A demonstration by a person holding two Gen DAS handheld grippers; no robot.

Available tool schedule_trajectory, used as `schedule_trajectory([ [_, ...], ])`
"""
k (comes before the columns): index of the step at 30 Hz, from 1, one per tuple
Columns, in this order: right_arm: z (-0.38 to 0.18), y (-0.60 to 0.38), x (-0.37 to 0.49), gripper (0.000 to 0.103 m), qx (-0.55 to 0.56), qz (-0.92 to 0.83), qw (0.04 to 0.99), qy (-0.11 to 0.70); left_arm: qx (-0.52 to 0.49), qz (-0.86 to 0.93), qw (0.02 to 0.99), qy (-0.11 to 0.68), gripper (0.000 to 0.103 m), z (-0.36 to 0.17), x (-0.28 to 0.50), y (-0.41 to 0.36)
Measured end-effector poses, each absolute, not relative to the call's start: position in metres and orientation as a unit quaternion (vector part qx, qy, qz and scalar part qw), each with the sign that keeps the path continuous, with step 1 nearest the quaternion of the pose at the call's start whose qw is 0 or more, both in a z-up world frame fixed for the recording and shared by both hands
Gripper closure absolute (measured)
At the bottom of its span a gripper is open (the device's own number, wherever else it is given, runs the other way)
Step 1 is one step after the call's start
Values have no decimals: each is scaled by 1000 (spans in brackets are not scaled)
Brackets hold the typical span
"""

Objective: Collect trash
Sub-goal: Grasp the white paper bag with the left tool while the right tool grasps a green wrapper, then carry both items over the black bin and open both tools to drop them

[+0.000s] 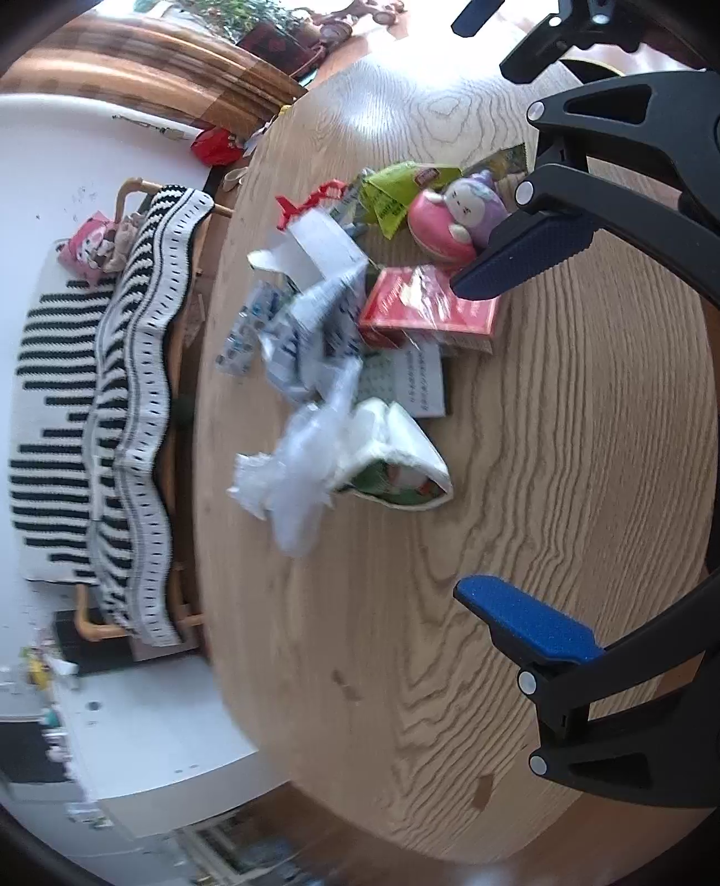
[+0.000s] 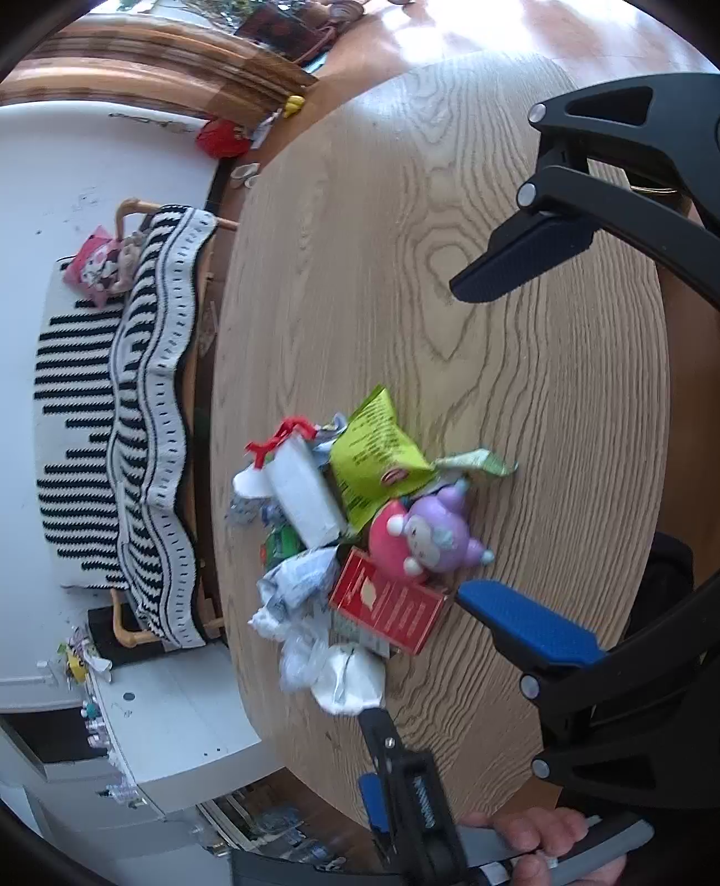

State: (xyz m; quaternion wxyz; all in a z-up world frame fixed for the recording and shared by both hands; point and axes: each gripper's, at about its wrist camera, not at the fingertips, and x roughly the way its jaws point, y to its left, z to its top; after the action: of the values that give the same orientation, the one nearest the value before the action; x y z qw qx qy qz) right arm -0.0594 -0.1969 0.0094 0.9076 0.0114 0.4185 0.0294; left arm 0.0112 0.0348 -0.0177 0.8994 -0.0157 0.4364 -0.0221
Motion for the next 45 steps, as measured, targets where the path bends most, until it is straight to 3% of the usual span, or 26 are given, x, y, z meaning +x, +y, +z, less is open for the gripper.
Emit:
schedule_trajectory([
  [11,-32,-209,-29,15,15,48,878,476,29,-25,880,473,7,-53,60,40],
  [16,-50,-205,-14,27,6,55,871,489,43,-36,872,486,38,-61,72,31],
  [18,-58,-202,-7,32,2,62,867,494,42,-47,869,491,57,-61,72,31],
  [21,-67,-196,-1,51,-7,75,861,503,42,-60,871,486,80,-59,69,28],
  [22,-69,-193,2,64,-11,80,859,505,47,-62,872,482,84,-57,66,27],
  [23,-71,-191,3,84,-13,87,854,512,51,-63,873,480,90,-56,64,26],
  [29,-50,-198,-11,89,-10,92,866,491,36,-68,874,479,93,-44,47,36],
  [37,-23,-260,-41,90,89,101,877,461,20,-74,894,442,94,-15,24,27],
  [45,2,-351,-92,90,144,11,905,400,29,-148,898,414,94,16,4,-53],
])
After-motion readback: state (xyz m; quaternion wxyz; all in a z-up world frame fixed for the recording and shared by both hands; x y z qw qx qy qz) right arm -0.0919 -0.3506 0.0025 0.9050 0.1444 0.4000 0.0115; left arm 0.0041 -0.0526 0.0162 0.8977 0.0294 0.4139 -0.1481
